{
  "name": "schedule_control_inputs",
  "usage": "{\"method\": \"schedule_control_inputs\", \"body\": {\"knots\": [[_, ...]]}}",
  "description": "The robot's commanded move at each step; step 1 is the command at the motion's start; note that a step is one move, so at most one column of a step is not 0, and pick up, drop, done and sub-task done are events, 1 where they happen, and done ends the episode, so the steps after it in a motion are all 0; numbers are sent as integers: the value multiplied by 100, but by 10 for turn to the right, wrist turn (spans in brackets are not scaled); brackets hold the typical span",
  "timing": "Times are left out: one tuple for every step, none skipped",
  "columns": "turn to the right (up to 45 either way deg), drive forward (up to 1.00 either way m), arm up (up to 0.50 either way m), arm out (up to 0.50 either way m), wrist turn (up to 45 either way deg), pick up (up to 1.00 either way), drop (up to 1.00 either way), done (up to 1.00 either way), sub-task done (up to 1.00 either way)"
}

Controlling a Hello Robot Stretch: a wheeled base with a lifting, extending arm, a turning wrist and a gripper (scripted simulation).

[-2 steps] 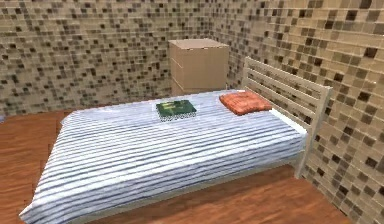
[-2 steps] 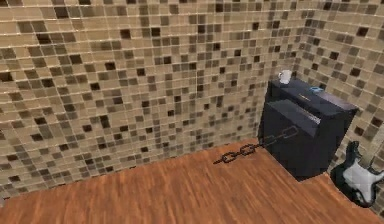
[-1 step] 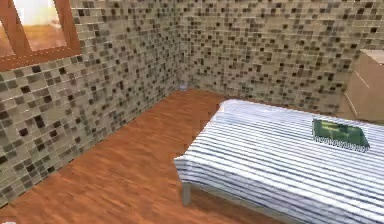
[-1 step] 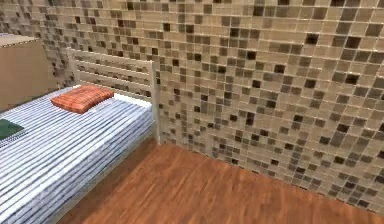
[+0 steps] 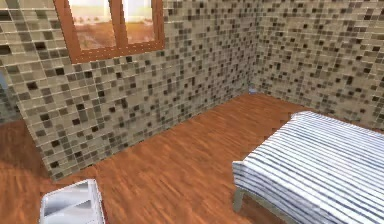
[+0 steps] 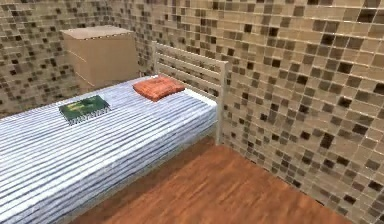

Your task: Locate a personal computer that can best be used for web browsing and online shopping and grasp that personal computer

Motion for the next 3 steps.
{"method": "schedule_control_inputs", "body": {"knots": [[0, 50, 0, 0, 0, 0, 0, 0, 0], [0, 40, 0, 0, 0, 0, 0, 0, 0], [-330, 0, 0, 0, 0, 0, 0, 0, 0]]}}
